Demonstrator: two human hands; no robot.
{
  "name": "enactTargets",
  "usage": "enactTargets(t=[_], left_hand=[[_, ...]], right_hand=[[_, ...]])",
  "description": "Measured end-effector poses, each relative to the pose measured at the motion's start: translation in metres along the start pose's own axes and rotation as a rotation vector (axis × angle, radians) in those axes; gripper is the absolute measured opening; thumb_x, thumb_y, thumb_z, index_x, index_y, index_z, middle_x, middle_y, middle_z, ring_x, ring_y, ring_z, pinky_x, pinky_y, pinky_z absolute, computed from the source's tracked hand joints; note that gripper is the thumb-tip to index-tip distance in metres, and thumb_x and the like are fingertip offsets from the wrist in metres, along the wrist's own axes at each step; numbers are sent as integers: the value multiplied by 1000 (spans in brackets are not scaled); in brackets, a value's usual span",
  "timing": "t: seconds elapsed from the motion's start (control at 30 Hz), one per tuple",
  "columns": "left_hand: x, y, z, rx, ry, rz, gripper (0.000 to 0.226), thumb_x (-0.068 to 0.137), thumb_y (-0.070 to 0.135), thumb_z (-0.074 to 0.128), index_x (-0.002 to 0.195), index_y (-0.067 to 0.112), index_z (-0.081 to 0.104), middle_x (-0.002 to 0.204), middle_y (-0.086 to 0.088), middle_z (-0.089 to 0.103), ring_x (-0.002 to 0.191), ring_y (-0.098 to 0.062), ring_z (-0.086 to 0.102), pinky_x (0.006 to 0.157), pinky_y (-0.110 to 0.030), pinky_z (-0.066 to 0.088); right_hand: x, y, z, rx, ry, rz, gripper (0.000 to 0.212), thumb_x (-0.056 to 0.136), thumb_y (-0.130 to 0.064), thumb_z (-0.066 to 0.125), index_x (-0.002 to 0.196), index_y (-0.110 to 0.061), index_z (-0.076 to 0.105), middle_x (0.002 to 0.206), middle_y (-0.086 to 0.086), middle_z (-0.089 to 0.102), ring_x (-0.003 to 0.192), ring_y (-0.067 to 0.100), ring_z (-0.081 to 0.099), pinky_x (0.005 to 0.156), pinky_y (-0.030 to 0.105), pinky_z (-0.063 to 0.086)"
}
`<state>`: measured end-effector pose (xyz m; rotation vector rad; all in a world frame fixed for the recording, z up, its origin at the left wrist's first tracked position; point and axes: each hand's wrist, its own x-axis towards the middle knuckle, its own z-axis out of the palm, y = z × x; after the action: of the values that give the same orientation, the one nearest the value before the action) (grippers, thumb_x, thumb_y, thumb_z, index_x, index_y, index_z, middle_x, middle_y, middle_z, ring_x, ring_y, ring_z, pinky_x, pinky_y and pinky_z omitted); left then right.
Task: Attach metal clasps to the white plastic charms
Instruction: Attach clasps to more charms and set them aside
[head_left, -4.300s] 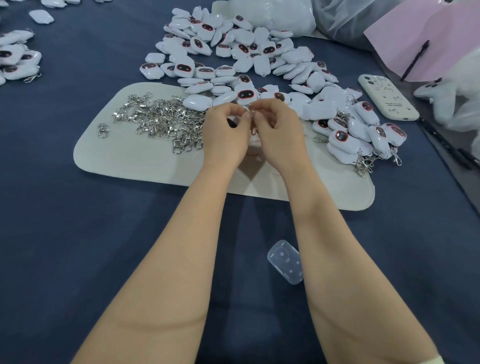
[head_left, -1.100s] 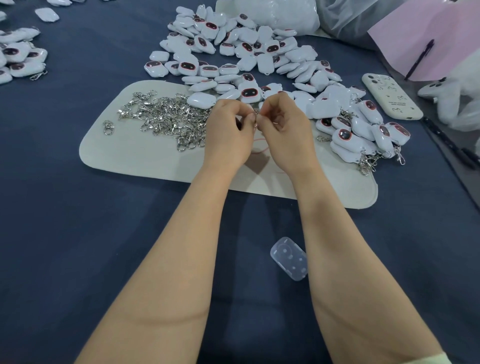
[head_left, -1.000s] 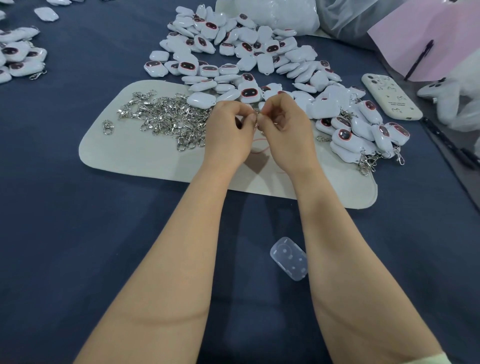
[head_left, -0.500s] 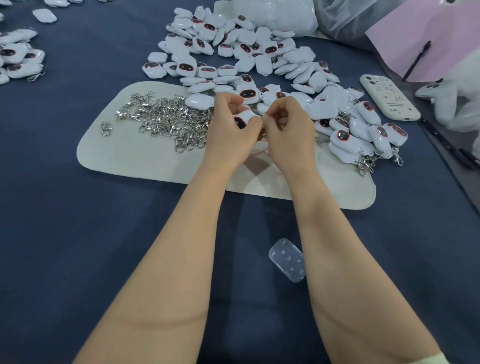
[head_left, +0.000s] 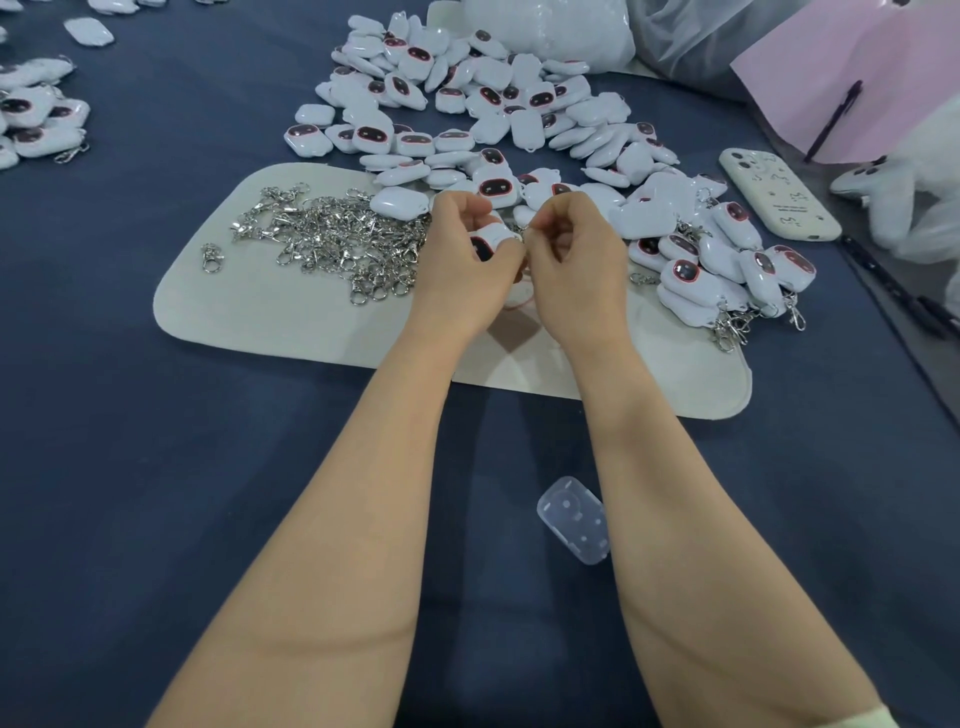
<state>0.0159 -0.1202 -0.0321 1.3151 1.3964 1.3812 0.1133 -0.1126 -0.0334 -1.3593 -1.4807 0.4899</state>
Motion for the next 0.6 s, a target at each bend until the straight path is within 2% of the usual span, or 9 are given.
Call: enactTargets(t=[0.07,0.2,0.3,0.43,0.6], left_hand=[[0,0,1,-8,0,7,33,82,6,59,108,19,43,96,16,47,89,3,47,95,-36,47],[1,-1,0,6,1,17,32,82,6,58,108,19,44,99,14,48,94,-3,48,91,-21,43],[0,0,1,9,-11,17,33,82,5,58,110,16,46,105,8,50,103,-11,50,97,-34,45],[0,-1,1,38,-11,25,34,82,6,58,113,14,45,108,5,51,103,-9,48,98,-29,41],[0,-2,1,21,-10,22,34,83,3,57,113,13,45,108,4,50,101,-9,48,99,-31,42]], right_hand=[[0,1,0,-17,6,6,16,86,1,51,85,-15,53,80,-3,58,69,9,52,68,20,45],[1,0,1,-48,5,1,15,86,-1,51,85,-16,53,82,-1,60,73,15,55,71,26,48],[0,0,1,-56,9,0,16,86,0,51,85,-16,53,82,-1,59,73,14,54,71,25,47],[-1,-1,1,-61,0,-4,15,86,0,51,86,-14,55,82,-1,59,73,13,53,72,25,47],[-2,-1,1,-74,-30,-13,12,86,1,50,90,-6,58,82,3,59,76,19,54,75,34,47]])
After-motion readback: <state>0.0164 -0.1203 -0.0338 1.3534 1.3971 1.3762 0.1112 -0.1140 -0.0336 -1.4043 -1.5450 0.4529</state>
